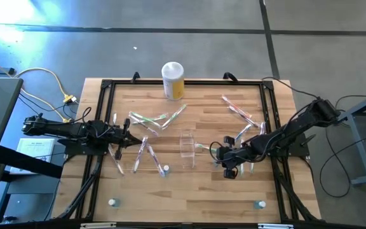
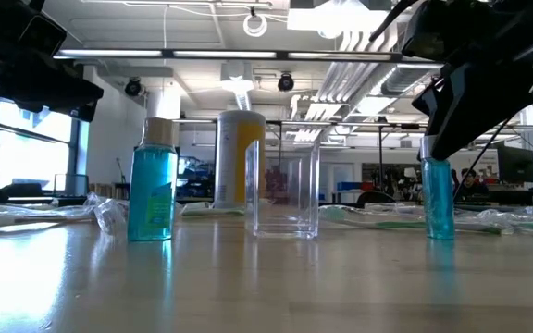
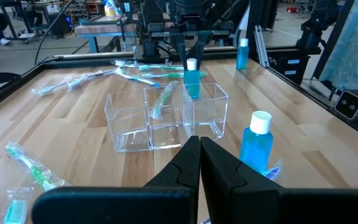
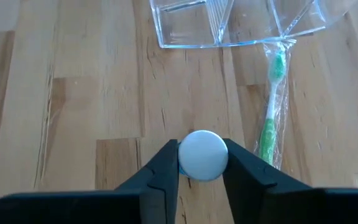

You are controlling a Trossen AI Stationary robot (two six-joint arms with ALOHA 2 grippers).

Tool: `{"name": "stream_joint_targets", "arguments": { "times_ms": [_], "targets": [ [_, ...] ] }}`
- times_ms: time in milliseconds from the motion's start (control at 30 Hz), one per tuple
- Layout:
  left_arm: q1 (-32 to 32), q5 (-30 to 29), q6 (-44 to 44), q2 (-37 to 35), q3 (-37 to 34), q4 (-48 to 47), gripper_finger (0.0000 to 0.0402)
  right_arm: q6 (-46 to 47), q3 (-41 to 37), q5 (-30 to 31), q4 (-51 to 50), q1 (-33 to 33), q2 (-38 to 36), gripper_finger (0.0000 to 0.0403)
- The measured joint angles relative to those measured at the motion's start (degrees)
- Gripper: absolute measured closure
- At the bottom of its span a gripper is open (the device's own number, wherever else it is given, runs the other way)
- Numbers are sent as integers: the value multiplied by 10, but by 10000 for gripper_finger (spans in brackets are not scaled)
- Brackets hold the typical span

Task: Pick & Place toothbrushing station
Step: Put the mouthwash bottle into the transparent organizer

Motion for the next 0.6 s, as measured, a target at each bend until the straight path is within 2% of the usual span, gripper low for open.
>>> {"name": "stream_joint_targets", "arguments": {
  "times_ms": [333, 600],
  "targets": [
    [0, 0, 0, 0, 0, 0, 396, -21, 5, 7, 6, 6, -20, 315],
    [0, 1, 0, 0, 0, 0, 396, -85, 77, 11, -16, 9, -27, 315]
  ]
}}
